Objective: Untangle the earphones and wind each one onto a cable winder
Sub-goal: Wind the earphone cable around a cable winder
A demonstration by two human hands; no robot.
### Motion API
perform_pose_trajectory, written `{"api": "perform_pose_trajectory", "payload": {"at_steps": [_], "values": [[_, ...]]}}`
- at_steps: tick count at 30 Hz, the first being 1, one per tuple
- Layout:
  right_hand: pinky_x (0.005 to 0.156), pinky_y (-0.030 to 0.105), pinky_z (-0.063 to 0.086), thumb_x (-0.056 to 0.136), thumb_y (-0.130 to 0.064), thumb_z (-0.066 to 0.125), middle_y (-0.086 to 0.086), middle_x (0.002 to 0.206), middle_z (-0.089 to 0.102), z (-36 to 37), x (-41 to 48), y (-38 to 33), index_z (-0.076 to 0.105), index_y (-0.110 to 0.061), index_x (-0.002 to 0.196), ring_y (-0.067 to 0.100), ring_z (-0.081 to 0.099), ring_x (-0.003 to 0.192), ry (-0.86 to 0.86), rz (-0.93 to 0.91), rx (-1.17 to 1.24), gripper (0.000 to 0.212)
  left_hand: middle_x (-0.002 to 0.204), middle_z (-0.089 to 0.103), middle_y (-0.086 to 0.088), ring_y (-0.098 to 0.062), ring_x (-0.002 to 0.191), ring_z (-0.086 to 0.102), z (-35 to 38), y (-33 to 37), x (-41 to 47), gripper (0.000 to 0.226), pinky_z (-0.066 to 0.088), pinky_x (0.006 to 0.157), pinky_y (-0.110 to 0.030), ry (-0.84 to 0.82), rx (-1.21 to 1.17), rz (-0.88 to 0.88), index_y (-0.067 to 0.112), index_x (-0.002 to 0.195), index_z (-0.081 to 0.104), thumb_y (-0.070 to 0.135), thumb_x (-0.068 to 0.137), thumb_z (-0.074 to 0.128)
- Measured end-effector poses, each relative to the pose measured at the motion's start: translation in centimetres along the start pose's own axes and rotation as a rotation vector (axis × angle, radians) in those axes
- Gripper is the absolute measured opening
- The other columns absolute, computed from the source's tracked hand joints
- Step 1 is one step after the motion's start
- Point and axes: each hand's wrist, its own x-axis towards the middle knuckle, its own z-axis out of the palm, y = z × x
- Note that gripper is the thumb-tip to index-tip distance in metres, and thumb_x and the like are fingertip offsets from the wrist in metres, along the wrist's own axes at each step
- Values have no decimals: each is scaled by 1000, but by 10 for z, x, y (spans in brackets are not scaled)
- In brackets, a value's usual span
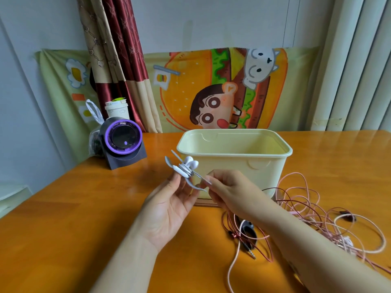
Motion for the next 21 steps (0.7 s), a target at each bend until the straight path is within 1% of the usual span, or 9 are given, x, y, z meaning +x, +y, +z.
{"api": "perform_pose_trajectory", "payload": {"at_steps": [2,4,5,7,10,13,15,17,21], "values": [[45,19,31,99,-28,45,-6,47,46,0,0,0,51,-17,63,7,36,40,-35,-18,-69,39,112,72,-8,-21,97,71,-1,0,-1,58,59,69,-30,49,-55,7,8,99,78,20,45,96],[48,23,32,98,-28,47,-4,51,47,0,1,0,53,-17,64,10,38,45,-44,-28,-150,37,108,73,-7,-15,89,71,0,0,-2,31,59,68,-29,115,-70,4,9,96,79,20,67,78],[48,23,32,97,-30,49,-4,51,48,-2,1,1,57,-16,65,10,39,46,-32,-29,-185,36,103,74,-6,-12,83,71,1,-1,-2,25,59,66,-28,144,-64,-1,10,93,79,18,73,68],[47,19,33,95,-32,53,-5,49,51,-3,1,0,62,-18,66,7,40,44,-6,-29,-244,34,99,74,-6,-10,74,71,4,-1,-4,26,59,65,-26,172,-49,1,9,94,79,15,75,61],[48,20,38,92,-37,57,0,56,63,-4,1,-1,70,-14,71,7,46,46,22,-18,-310,33,110,73,-11,-12,82,72,7,0,-7,37,59,67,-24,157,-4,19,5,112,68,15,77,59],[54,22,48,89,-41,59,-1,64,67,-5,0,-4,74,-14,80,11,58,54,43,-21,-411,32,112,72,-14,-16,89,73,7,-2,-9,42,60,70,-25,181,110,49,4,118,61,15,77,60],[64,30,55,87,-42,59,-1,72,70,-6,-2,-8,75,-17,85,14,63,64,50,-64,-468,30,109,73,-11,-15,90,72,7,-4,-11,43,58,70,-24,182,234,72,7,120,61,17,78,62],[69,39,55,83,-47,53,0,79,71,-6,-5,-14,73,-18,86,16,65,71,40,-121,-503,35,104,74,-7,-12,87,71,7,-7,-12,39,55,69,-22,188,350,86,12,116,62,19,78,63],[71,38,54,90,-29,56,-2,88,69,-7,-7,-19,70,-21,92,17,63,77,65,-228,-622,17,105,73,-5,-12,87,67,8,-10,-13,39,48,77,-26,188,449,73,17,114,62,24,76,67]]}}
